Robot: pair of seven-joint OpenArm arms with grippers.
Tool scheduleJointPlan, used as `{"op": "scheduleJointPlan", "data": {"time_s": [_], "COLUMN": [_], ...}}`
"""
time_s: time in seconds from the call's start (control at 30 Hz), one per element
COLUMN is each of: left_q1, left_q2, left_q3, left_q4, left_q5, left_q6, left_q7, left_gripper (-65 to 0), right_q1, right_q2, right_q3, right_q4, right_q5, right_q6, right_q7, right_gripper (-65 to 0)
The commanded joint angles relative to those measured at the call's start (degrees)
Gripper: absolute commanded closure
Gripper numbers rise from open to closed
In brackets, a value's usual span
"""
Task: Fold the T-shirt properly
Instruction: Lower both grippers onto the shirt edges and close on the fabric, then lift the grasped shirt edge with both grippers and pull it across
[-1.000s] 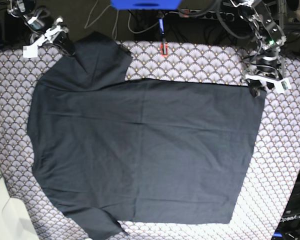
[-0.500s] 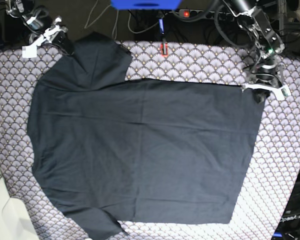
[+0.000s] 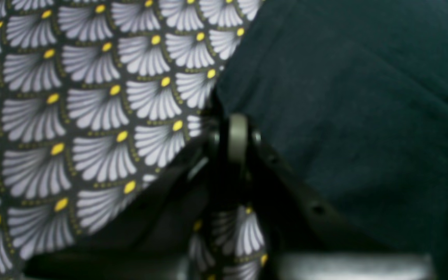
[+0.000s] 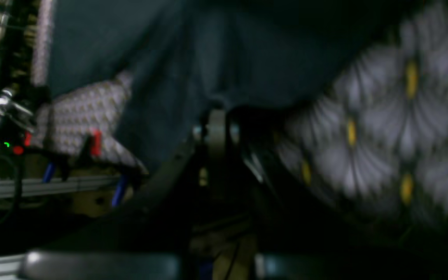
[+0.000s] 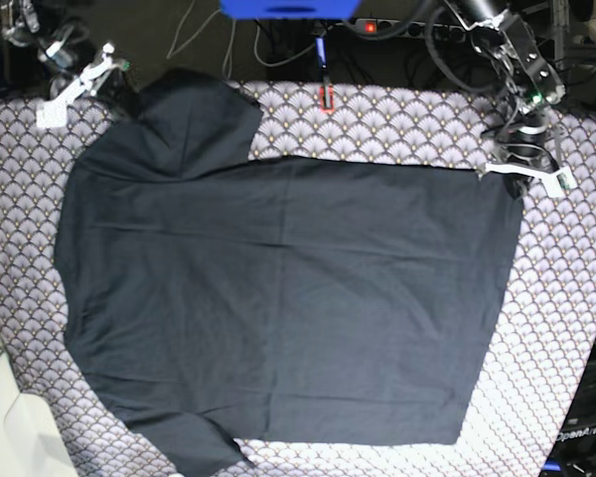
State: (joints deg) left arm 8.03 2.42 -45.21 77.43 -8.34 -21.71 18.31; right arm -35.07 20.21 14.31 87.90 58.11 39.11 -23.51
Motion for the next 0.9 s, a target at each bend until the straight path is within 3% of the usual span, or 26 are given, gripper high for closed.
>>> {"op": "scheduleJointPlan", "data": {"time_s": [0.0, 0.1, 0.27, 0.53, 0.7, 0.87], "left_q1": [0.5, 0.3, -2.5, -6.8, -11.6, -16.1], "left_q2": [-0.3, -0.2, -0.7, -0.7, -2.0, -2.0], "left_q3": [0.2, 0.2, -0.1, 0.2, 0.2, 0.2], "left_q4": [1.9, 3.8, 4.1, 4.2, 3.5, 3.4], "left_q5": [0.1, 0.1, 0.1, 0.6, 0.6, 0.6], "left_q6": [-0.3, -0.3, -0.3, -0.2, 0.0, 0.3], "left_q7": [0.4, 0.6, 6.9, 8.4, 14.7, 18.2], "left_gripper": [0.0, 0.0, 0.0, 0.0, 0.0, 0.0], "right_q1": [-0.2, 0.3, 2.0, 11.7, 18.3, 24.2], "right_q2": [1.3, 1.6, 1.6, 1.6, 2.6, 2.9], "right_q3": [0.4, 0.4, 0.5, 7.7, 10.5, 10.4], "right_q4": [2.1, 5.6, 7.6, 7.4, 7.4, 4.2], "right_q5": [1.5, 1.5, 1.5, 1.5, 1.4, 1.4], "right_q6": [0.9, 0.9, 0.9, 0.9, 0.9, 0.9], "right_q7": [1.0, 1.0, 0.1, -11.1, -17.8, -20.8], "right_gripper": [0.0, 0.0, 0.0, 0.0, 0.0, 0.0]}}
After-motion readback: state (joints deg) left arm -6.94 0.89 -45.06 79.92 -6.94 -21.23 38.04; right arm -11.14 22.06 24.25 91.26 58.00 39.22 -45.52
